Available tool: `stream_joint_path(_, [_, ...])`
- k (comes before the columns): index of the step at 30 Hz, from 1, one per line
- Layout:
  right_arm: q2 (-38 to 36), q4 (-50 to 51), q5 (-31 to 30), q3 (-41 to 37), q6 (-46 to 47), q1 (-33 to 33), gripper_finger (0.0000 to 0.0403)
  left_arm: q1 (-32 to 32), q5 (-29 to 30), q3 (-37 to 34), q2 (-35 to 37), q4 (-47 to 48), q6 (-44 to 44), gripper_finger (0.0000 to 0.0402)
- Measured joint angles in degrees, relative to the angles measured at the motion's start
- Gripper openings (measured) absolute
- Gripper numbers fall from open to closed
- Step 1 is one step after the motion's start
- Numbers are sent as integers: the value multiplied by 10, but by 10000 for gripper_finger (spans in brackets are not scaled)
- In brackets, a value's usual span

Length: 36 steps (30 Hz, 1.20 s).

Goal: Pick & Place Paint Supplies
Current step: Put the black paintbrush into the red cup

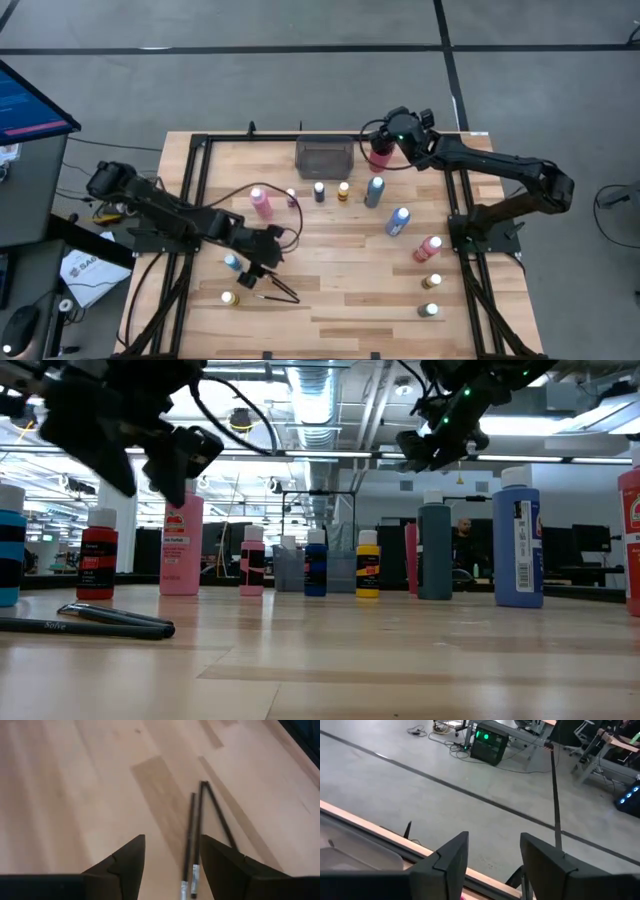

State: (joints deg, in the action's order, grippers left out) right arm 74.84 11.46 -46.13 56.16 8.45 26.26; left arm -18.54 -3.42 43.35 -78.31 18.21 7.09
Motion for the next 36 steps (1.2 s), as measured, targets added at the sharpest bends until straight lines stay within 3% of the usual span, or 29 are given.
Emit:
stream_joint_path(11, [-7,1,0,0,0,1,173,-17,-14,0,-48,-30,17,210])
stream_joint_path(22, [-7,1,2,0,-15,1,172,-16,-25,-1,-93,-45,32,212])
stream_joint_path(36, [-7,1,2,0,-14,1,172,-25,-26,-81,-92,-104,76,212])
